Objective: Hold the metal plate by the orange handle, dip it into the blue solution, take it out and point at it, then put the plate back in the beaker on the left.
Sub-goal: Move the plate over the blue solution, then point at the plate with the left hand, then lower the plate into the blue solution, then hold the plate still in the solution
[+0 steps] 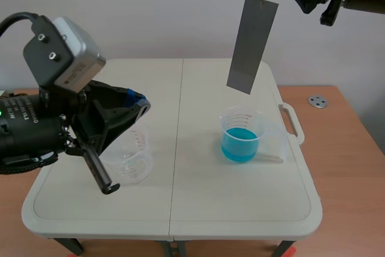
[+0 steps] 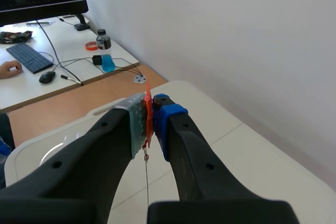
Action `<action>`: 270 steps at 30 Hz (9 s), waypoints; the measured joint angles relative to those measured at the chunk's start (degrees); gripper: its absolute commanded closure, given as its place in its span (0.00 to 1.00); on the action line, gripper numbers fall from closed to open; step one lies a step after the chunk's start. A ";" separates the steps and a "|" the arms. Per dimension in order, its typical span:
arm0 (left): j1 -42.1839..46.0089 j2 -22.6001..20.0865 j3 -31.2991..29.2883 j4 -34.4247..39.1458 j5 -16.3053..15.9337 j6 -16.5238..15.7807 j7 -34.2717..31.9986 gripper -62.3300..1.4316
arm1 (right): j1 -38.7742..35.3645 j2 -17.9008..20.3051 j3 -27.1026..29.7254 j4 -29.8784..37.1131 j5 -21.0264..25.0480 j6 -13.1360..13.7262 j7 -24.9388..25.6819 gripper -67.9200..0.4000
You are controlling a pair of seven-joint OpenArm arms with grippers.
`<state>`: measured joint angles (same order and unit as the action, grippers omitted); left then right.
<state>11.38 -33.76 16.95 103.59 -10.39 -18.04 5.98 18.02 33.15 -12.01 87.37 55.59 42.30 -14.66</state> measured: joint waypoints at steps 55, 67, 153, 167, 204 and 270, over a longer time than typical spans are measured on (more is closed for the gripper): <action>-25.51 25.99 14.97 -35.17 23.89 0.39 -9.29 0.89 | -0.61 -4.09 1.79 0.00 -1.81 -0.02 -4.76 0.98; -25.51 25.97 14.97 -35.17 23.89 0.39 -8.98 0.89 | -0.61 -4.09 1.79 0.00 -1.81 -0.02 -4.76 0.98; 22.12 5.81 -9.40 -57.11 17.84 1.90 -20.68 0.89 | -3.45 -4.26 -11.17 -20.04 -23.17 -0.04 18.08 0.98; 22.12 5.99 -9.42 -56.85 17.81 1.92 -19.82 0.89 | -3.13 -4.28 -12.55 -21.86 -27.21 -0.04 22.73 0.98; 22.12 6.47 -9.42 -56.85 17.84 1.90 -18.88 0.89 | -2.97 -4.28 -12.55 -21.86 -27.98 -0.04 22.75 0.98; 37.05 -1.62 -17.70 -45.29 8.09 1.81 -26.71 0.89 | -3.17 10.19 -10.78 -4.00 -3.67 -0.02 20.59 0.98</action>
<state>48.42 -35.38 -0.75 58.30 -2.31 -16.23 -20.73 14.85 43.33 -22.79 83.37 51.92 42.28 5.93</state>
